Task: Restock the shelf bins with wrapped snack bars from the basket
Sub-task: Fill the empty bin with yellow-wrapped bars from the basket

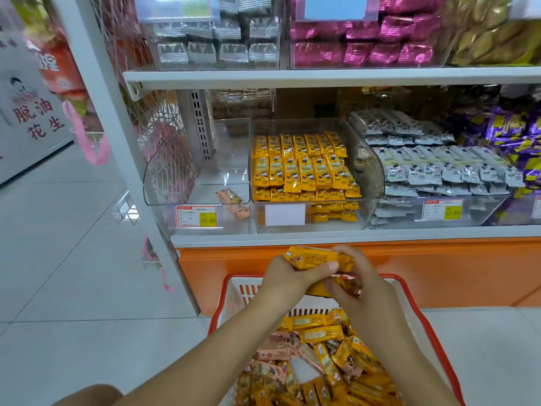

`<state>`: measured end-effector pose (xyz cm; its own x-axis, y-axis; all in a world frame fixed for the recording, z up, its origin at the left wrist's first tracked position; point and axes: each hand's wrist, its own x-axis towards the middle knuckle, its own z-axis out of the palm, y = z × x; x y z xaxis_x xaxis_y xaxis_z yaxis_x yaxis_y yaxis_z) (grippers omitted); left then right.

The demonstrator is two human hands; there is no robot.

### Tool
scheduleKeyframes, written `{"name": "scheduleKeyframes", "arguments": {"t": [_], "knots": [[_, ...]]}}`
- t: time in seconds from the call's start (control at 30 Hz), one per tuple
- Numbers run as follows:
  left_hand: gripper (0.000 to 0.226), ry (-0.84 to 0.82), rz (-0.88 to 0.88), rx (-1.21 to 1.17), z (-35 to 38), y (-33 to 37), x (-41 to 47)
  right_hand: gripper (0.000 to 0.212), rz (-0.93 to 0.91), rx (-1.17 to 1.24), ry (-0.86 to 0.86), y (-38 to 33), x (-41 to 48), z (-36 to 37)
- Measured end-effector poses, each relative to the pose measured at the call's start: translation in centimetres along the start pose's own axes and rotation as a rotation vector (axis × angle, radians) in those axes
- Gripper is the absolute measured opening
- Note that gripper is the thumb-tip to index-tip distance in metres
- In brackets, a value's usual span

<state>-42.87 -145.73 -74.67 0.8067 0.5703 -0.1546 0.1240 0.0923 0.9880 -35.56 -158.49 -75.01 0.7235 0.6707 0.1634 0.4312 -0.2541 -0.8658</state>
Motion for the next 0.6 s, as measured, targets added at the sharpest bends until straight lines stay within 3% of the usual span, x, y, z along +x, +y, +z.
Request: {"name": "scheduleKeyframes", "arguments": {"t": [0.17, 0.23, 0.33, 0.47, 0.6], "knots": [[0.021, 0.062, -0.001, -0.235, -0.4, 0.9, 1.3, 0.059, 0.020, -0.027, 0.027, 0.2, 0.5, -1.3], [0.030, 0.083, 0.048, -0.243, -1.3, 1.4, 1.8, 0.047, 0.070, 0.020, 0.050, 0.9, 0.9, -2.2], [0.038, 0.104, 0.133, -0.017, -2.5, 1.8, 2.5, 0.018, 0.068, 0.012, 0.233, 1.8, 1.5, -3.8], [0.043, -0.236, -0.059, -0.305, -2.1, 1.6, 2.4, 0.015, -0.010, 0.099, 0.469, 1.5, 1.6, -5.1], [0.041, -0.403, -0.258, -0.511, -0.6, 1.0, 1.6, 0.016, -0.138, 0.189, 0.532, 0.7, 1.1, -4.1]]}}
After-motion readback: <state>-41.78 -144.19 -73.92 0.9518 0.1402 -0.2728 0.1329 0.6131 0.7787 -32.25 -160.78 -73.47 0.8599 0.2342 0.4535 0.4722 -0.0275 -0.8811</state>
